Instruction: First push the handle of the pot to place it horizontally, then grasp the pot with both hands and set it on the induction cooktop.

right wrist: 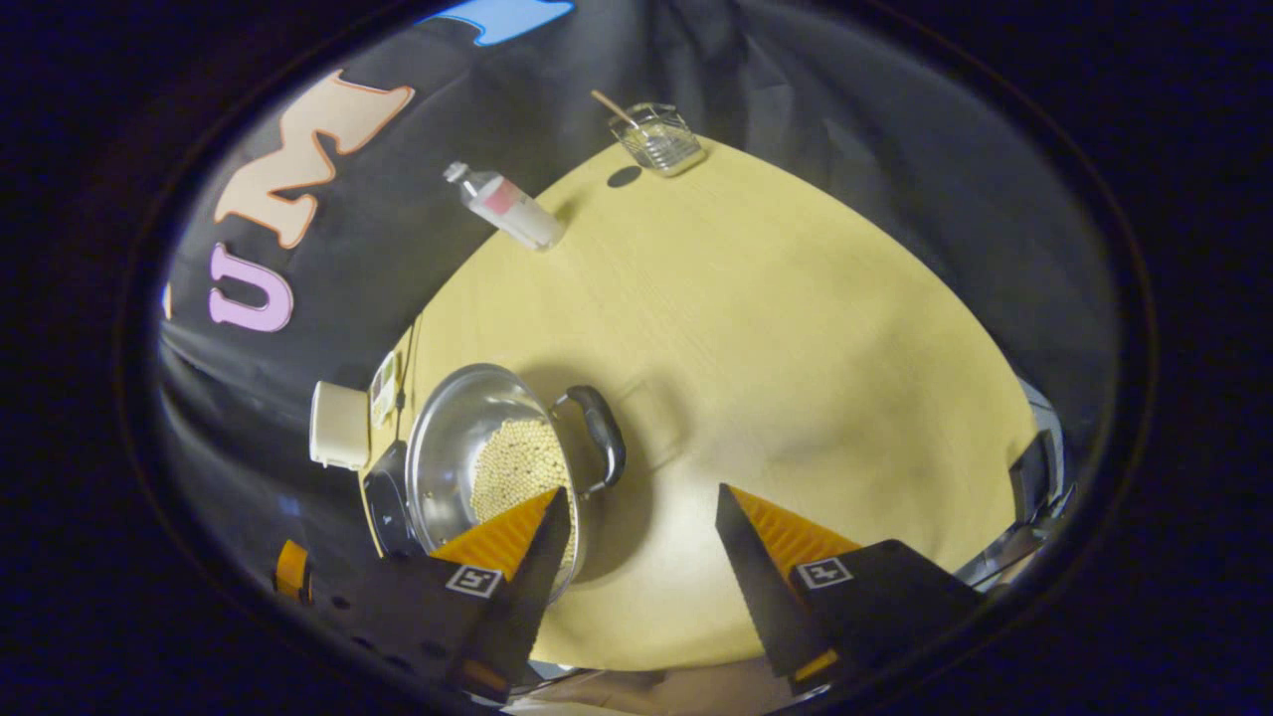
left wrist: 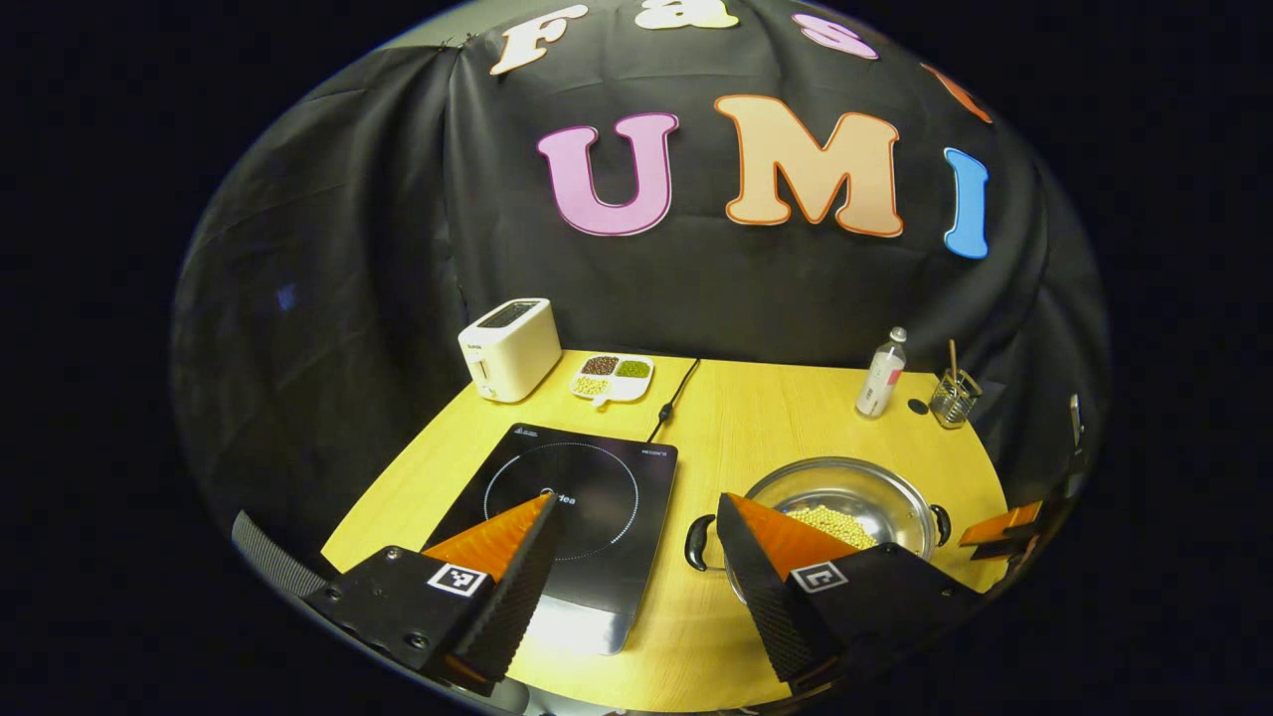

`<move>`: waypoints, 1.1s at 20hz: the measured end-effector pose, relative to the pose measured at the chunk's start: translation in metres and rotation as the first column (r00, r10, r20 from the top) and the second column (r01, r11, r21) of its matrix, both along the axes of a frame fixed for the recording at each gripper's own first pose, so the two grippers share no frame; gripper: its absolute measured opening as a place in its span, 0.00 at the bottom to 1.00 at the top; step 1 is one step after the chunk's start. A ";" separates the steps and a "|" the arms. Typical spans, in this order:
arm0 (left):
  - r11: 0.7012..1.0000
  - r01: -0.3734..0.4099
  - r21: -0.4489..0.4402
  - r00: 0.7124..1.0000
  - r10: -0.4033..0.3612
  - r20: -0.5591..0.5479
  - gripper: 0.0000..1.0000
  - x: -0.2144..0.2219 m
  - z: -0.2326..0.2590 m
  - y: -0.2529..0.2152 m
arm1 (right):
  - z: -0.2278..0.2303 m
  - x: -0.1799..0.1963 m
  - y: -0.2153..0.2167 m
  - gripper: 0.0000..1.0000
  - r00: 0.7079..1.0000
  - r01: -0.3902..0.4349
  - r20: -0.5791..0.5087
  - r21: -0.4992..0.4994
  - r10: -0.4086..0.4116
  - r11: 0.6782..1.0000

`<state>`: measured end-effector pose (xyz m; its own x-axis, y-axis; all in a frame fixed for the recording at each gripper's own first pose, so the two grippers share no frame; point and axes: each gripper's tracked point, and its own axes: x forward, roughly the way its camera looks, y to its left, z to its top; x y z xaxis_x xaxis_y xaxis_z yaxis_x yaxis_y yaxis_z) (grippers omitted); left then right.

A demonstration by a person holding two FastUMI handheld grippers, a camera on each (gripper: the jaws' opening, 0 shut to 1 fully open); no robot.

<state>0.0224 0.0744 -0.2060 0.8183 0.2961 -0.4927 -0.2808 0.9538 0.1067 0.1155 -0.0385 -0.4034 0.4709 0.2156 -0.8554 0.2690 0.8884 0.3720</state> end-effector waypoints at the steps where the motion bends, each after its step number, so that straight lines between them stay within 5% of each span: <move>1: 1.000 0.011 -0.020 1.000 -0.011 -0.014 0.95 0.002 -0.005 -0.002 | 0.005 0.005 0.002 0.93 1.000 -0.009 0.017 0.005 0.009 1.000; 3: 0.997 0.036 -0.067 0.999 -0.039 -0.035 0.95 0.007 -0.017 -0.008 | 0.013 0.011 0.004 0.92 0.998 -0.033 0.046 0.003 0.033 0.999; 4: 0.994 0.050 -0.096 0.997 -0.054 -0.046 0.95 0.010 -0.023 -0.012 | 0.016 0.014 0.005 1.00 0.997 -0.049 0.056 -0.006 0.050 0.999; 11: 0.955 0.114 -0.274 0.967 -0.170 -0.190 0.96 0.027 -0.071 -0.034 | 0.013 0.028 0.018 0.94 0.990 -0.140 0.021 -0.008 0.141 0.990; 15: 0.944 0.097 -0.315 0.926 -0.201 -0.320 1.00 0.036 -0.104 -0.028 | 0.002 0.034 0.028 1.00 0.986 -0.166 -0.028 0.036 0.167 0.985; 22: 0.915 0.045 -0.401 0.844 -0.250 -0.475 0.96 0.049 -0.155 -0.036 | -0.031 0.043 0.036 0.94 0.965 -0.229 -0.118 0.071 0.236 0.971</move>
